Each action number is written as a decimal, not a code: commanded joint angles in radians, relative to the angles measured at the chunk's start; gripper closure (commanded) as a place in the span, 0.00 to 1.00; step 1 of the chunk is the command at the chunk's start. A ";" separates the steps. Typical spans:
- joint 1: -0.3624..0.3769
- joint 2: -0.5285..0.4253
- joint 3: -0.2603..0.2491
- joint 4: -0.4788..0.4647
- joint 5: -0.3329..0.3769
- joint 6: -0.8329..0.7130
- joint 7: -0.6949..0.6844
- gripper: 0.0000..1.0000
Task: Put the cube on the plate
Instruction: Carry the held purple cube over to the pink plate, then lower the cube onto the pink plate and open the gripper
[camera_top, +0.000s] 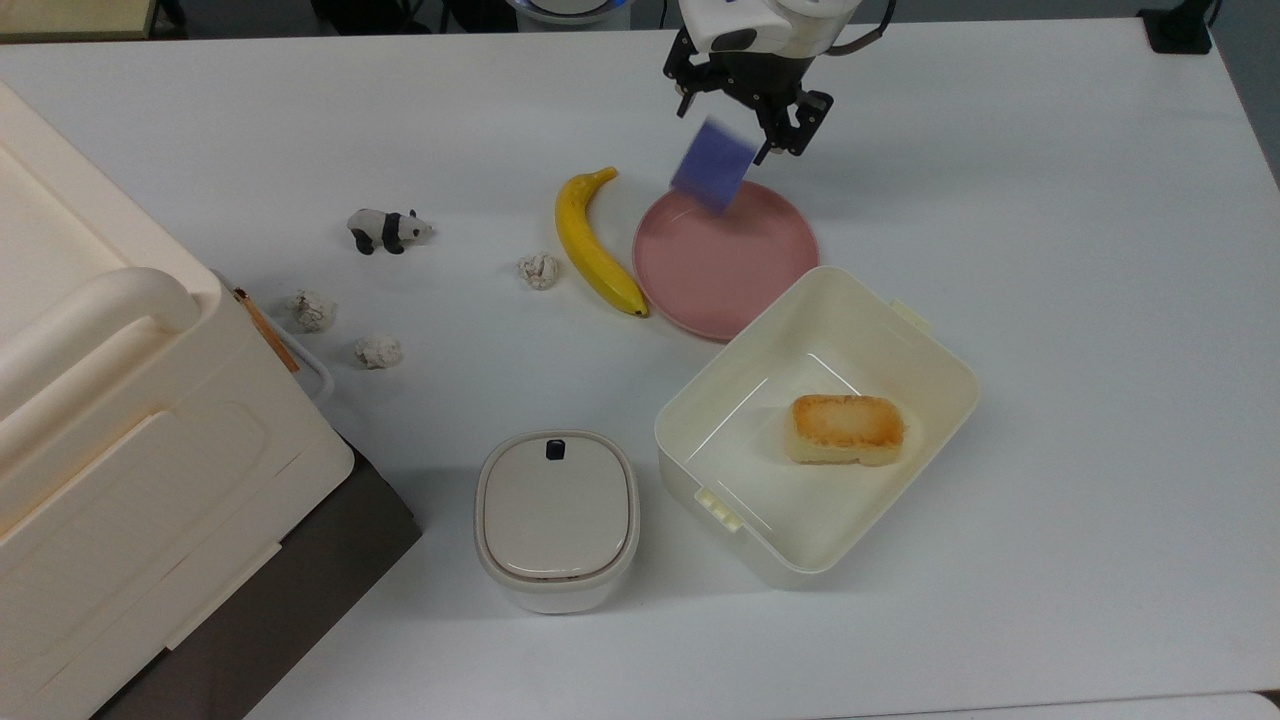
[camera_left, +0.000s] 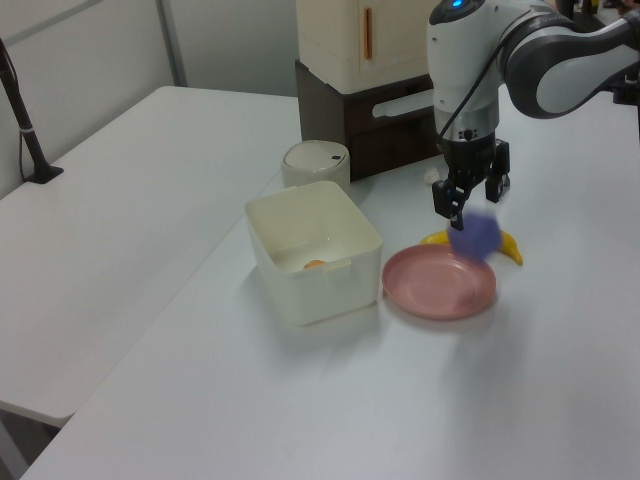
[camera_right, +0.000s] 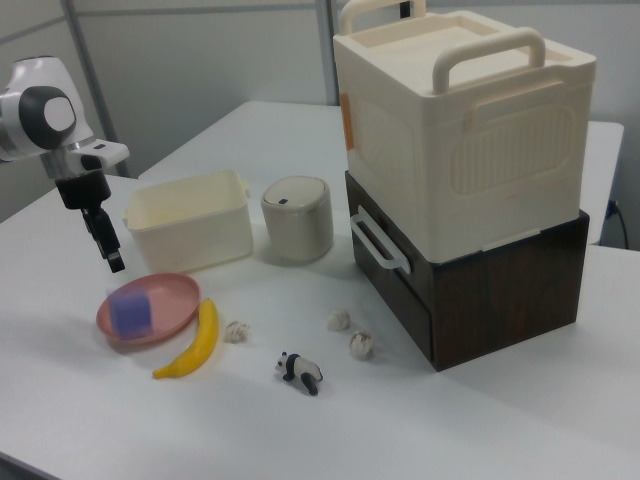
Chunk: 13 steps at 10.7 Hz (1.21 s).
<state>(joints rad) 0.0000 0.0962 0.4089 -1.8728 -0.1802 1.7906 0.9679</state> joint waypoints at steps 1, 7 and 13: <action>-0.008 -0.026 -0.001 -0.017 -0.013 -0.017 0.018 0.00; -0.056 -0.042 -0.004 -0.008 -0.013 -0.037 -0.014 0.00; -0.150 -0.203 -0.178 0.164 0.123 -0.236 -0.542 0.00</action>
<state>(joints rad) -0.1539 -0.0340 0.3469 -1.7421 -0.1218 1.6083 0.6300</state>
